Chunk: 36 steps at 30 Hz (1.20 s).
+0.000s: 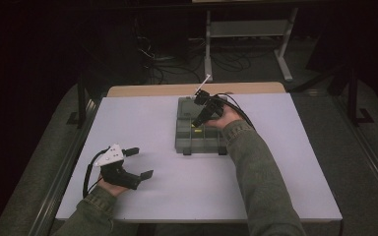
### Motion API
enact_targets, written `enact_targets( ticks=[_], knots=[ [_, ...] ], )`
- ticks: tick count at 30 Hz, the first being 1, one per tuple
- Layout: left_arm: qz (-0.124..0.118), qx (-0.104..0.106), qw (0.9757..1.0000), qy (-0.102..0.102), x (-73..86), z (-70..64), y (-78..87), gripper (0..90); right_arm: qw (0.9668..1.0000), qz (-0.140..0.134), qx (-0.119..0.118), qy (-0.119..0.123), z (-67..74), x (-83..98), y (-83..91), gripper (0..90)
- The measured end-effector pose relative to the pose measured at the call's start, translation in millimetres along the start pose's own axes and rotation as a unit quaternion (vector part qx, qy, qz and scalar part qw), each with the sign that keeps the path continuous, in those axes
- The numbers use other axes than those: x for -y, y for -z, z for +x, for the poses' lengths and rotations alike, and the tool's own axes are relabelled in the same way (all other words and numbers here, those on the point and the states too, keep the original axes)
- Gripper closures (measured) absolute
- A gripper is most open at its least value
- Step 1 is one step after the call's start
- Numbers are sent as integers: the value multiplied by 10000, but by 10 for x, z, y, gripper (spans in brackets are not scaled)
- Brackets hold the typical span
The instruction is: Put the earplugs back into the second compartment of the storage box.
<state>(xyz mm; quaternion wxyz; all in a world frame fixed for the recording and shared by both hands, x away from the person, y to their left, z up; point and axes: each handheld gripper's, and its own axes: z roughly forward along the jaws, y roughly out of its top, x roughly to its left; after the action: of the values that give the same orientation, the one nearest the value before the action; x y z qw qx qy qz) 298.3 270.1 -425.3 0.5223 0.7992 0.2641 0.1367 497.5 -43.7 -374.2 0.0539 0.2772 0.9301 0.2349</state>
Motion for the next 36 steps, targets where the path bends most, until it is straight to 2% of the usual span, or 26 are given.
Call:
enact_targets(
  ticks=[2, 4, 6, 17, 28, 36],
  knots=[
    [6, -4, 10000, -5, 0, 0, 0, 0, 9999, -28, -2, -133, -7, 21, 44, 126],
    [10, -7, 10000, -9, 1, -1, 1, 0, 9997, -122, 57, -208, -3, 49, 105, 93],
    [11, -8, 10000, -9, 1, -1, 1, 0, 9994, -223, 27, -273, -4, 88, 163, 0],
    [37, -7, 10000, -14, 2, -1, -1, 0, 9976, -479, 20, -491, -19, 355, 380, 0],
    [44, -8, 10000, 0, 2, -1, -13, 0, 9951, -766, 104, -623, 81, 698, 619, 0],
    [80, -28, 10000, 11, 3, -4, -30, 0, 9928, -936, 92, -745, 126, 1009, 690, 0]
  ],
)
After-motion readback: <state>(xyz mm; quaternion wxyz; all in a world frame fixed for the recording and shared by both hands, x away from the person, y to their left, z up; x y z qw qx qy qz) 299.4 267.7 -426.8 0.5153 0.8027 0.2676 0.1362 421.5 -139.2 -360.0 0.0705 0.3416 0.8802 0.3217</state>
